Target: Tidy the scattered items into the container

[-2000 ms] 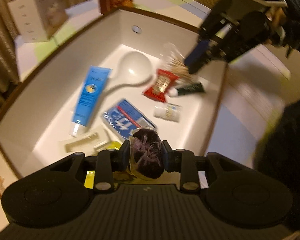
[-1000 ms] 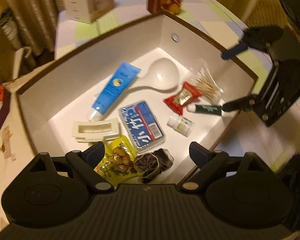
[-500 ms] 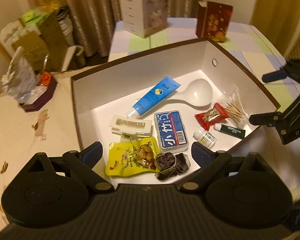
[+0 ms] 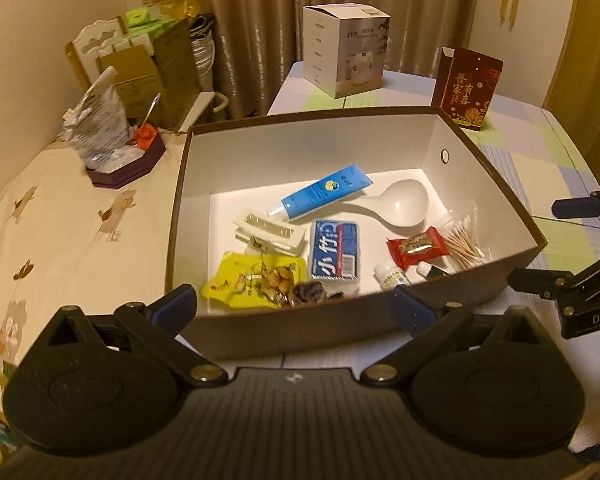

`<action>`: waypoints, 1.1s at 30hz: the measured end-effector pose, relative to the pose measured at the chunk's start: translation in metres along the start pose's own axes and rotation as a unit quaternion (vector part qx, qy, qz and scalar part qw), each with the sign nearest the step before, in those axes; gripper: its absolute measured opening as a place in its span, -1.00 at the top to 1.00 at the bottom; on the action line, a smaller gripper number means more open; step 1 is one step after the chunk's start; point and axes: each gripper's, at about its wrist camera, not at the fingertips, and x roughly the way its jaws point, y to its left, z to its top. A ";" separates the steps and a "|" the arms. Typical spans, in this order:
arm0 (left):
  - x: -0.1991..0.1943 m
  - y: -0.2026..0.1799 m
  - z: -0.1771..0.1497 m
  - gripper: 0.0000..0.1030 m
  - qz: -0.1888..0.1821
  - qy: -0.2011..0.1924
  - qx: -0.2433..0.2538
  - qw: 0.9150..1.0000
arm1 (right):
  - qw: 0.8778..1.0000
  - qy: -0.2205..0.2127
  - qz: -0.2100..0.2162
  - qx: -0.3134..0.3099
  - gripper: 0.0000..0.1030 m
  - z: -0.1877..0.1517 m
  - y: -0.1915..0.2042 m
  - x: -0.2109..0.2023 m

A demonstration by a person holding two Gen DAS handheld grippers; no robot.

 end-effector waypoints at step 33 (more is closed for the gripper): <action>-0.046 -0.088 -0.057 -0.98 0.086 0.015 -0.070 0.994 | 0.998 -0.007 0.051 -0.024 -1.00 -0.050 -0.018 -0.044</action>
